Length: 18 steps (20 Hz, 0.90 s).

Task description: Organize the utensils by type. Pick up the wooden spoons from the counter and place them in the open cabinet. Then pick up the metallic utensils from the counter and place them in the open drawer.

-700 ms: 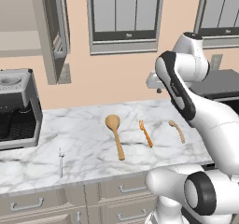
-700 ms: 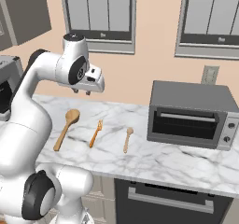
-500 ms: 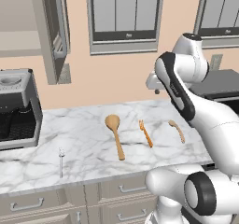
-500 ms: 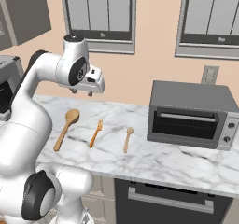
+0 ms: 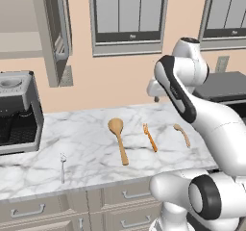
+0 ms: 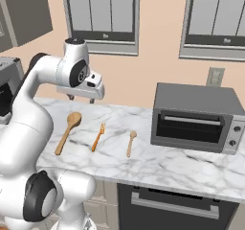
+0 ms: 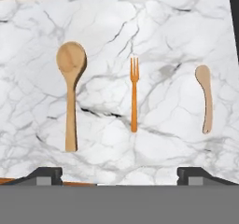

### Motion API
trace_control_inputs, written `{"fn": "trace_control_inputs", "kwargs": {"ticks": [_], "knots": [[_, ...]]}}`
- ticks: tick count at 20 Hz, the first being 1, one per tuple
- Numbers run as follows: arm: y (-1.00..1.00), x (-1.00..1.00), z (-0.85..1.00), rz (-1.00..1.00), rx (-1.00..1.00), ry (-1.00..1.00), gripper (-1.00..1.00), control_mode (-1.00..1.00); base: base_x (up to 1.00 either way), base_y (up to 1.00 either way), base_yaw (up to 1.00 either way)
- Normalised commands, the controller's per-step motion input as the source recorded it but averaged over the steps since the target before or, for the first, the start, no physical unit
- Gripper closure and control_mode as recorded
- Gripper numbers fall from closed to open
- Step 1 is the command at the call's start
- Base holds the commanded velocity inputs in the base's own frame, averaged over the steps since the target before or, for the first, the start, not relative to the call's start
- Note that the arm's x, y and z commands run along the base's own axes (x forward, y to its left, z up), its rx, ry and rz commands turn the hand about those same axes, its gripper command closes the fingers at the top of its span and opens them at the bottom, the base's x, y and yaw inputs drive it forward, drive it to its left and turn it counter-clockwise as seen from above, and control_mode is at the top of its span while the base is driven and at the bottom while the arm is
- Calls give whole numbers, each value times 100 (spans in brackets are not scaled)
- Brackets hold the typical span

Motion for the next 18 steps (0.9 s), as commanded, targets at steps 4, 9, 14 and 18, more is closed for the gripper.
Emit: {"fn": "trace_control_inputs", "kwargs": {"ticks": [4, 9, 14, 18], "knots": [[43, 0, -19, 0, 0, 7, -100, -100, 0, 0, 0], [62, 2, -49, 0, 0, 0, -100, -100, 0, 0, 0], [55, 0, -45, 0, 0, 0, -100, -100, 0, 0, 0], [43, 0, -63, 0, 0, 0, -100, -100, 0, 0, 0]]}}
